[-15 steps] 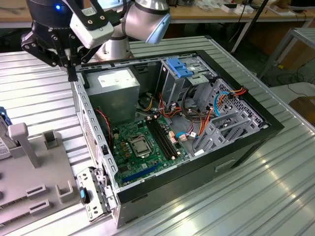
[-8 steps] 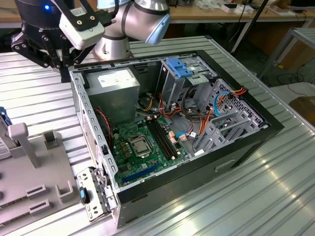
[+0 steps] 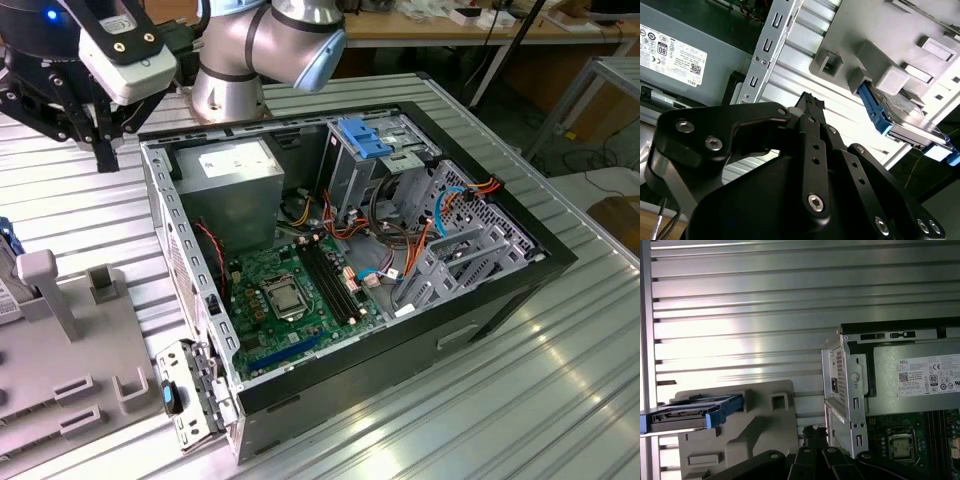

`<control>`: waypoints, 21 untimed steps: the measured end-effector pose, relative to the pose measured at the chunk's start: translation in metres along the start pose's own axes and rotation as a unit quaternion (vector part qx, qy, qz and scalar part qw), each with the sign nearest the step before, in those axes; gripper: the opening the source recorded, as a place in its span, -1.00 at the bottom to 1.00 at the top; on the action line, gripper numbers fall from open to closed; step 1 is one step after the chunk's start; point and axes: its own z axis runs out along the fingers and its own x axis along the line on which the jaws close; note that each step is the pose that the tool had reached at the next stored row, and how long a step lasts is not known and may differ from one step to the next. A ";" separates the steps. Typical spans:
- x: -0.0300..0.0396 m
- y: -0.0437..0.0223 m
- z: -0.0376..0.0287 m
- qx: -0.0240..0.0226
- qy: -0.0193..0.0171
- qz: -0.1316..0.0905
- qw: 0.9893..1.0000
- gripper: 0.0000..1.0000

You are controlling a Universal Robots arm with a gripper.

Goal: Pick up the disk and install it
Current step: 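Reach for the disk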

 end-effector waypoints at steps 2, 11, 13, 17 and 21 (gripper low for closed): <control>0.0044 -0.0003 -0.0001 0.000 0.000 0.000 1.000 -0.79; 0.0346 -0.0021 -0.0009 0.000 0.000 0.000 1.000 -0.79; 0.0394 -0.0024 -0.0010 0.000 0.000 0.000 1.000 -0.79; 0.0499 -0.0030 -0.0013 0.000 0.000 0.000 1.000 -0.79; 0.0610 -0.0034 -0.0016 0.000 0.000 0.000 1.000 -0.79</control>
